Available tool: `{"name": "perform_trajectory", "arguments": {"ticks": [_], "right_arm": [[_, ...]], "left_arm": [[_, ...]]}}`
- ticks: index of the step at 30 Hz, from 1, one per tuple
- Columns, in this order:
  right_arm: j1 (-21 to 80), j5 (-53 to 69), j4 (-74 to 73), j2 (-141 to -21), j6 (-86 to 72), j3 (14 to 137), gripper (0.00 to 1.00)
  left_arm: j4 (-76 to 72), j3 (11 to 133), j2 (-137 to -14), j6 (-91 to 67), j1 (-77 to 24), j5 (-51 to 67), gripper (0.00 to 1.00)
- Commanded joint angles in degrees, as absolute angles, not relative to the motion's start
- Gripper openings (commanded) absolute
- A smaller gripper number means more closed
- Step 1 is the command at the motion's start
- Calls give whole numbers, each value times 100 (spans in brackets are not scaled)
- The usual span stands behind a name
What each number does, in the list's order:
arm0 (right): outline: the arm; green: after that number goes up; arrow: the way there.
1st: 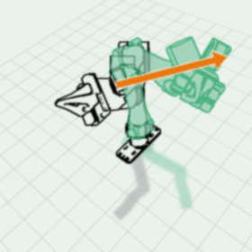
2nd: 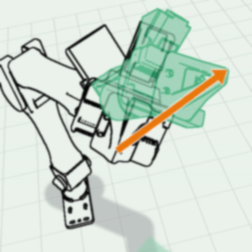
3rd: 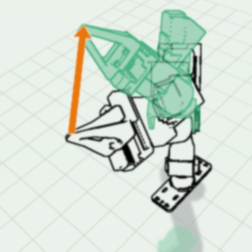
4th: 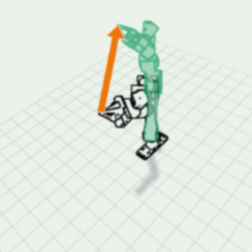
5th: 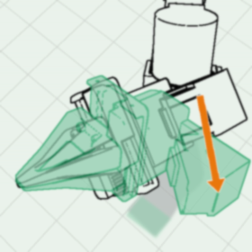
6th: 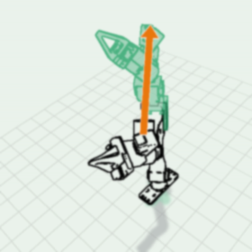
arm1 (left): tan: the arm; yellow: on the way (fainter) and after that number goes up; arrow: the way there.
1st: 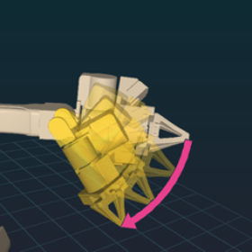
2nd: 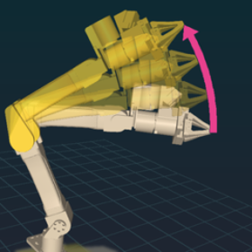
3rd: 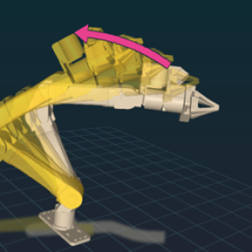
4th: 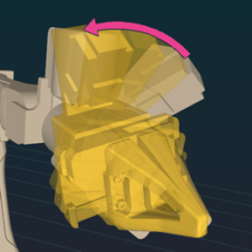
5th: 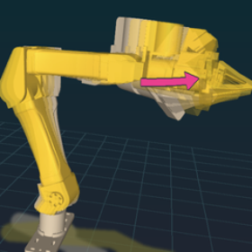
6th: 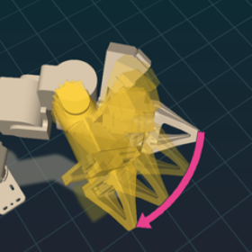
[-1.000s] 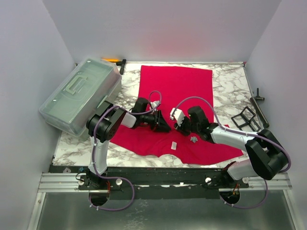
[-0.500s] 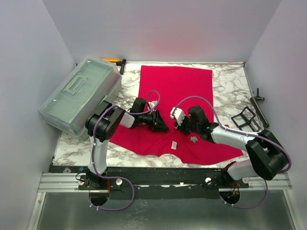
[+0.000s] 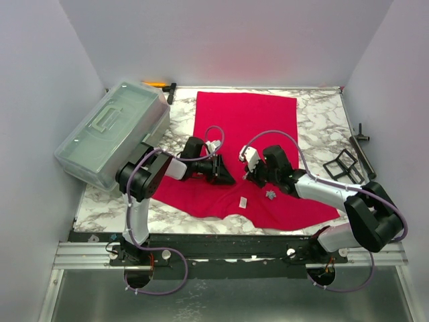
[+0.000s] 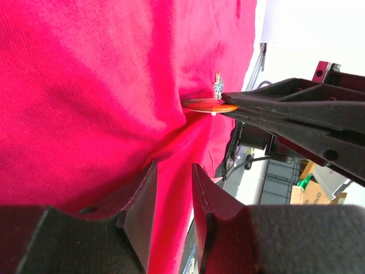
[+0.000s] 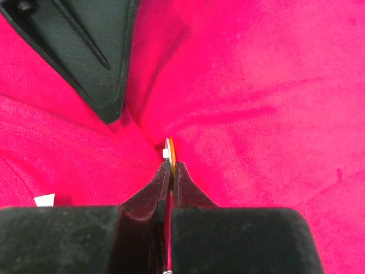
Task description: Remove the brooch from the garment
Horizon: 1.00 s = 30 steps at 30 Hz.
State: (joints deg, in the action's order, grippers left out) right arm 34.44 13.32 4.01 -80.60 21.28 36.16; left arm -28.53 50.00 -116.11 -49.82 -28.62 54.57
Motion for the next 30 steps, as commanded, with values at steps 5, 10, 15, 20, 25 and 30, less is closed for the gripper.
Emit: {"name": "perform_trajectory", "arguments": {"ticks": [5, 10, 15, 20, 25, 30], "right_arm": [[3323, 1412, 846, -7877, 1118, 3638, 1], [3076, 1680, 977, -8034, 393, 3730, 1], [2608, 2214, 1254, -8167, -395, 3664, 1], [2258, 2745, 1788, -8148, -947, 3430, 1], [2161, 3138, 2295, -8178, -1253, 3202, 1], [2147, 3327, 2569, -8209, -1307, 3065, 1]], "left_arm": [[-2670, 4586, -10762, -3822, -2613, 5033, 41], [-2672, 4570, -10382, -3431, -2408, 4871, 61], [-2667, 4517, -10145, -3261, -2467, 4677, 70], [-2672, 4580, -10243, -3222, -2663, 4599, 72], [-2681, 4748, -10459, -3167, -2877, 4575, 70], [-2741, 4930, -10671, -3132, -2898, 4506, 59]]}}
